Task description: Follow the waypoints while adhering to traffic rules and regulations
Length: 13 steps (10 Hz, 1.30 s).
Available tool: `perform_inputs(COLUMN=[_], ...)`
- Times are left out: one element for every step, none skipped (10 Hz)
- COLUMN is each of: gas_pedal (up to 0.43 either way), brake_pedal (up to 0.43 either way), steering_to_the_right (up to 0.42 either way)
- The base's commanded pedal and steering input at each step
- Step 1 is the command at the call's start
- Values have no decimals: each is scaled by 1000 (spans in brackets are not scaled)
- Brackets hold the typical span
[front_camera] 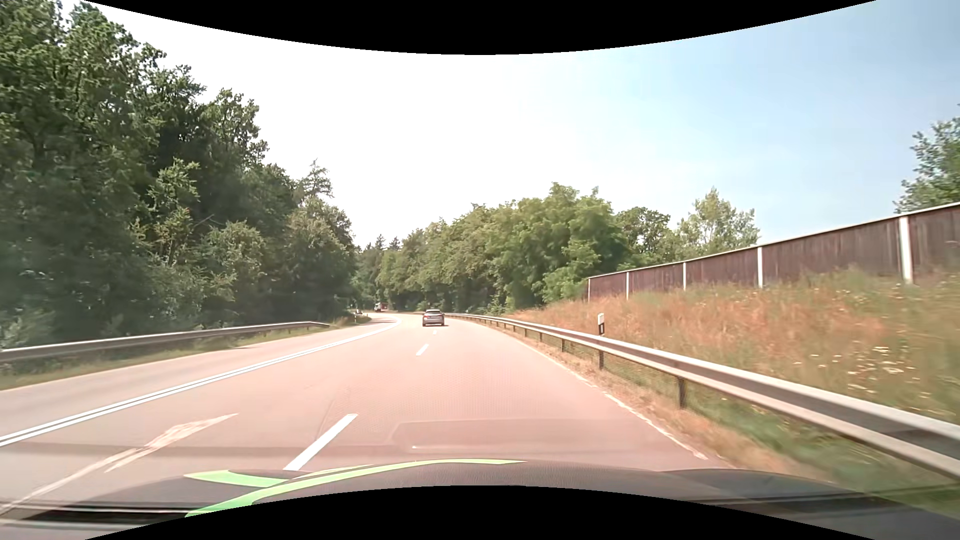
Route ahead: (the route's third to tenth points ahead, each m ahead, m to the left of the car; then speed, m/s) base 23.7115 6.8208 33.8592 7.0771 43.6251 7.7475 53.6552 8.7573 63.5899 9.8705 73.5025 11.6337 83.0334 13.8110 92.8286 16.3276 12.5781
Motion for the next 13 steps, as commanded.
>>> perform_inputs(gas_pedal=[169,169,169,169,157,157,157,157,157,157,157,157,157], brake_pedal=[0,0,0,0,0,0,0,0,0,0,0,0,0], steering_to_the_right=[-11,-11,-11,-11,-10,-10,-9,-9,-10,-11,-12,-12,-12])
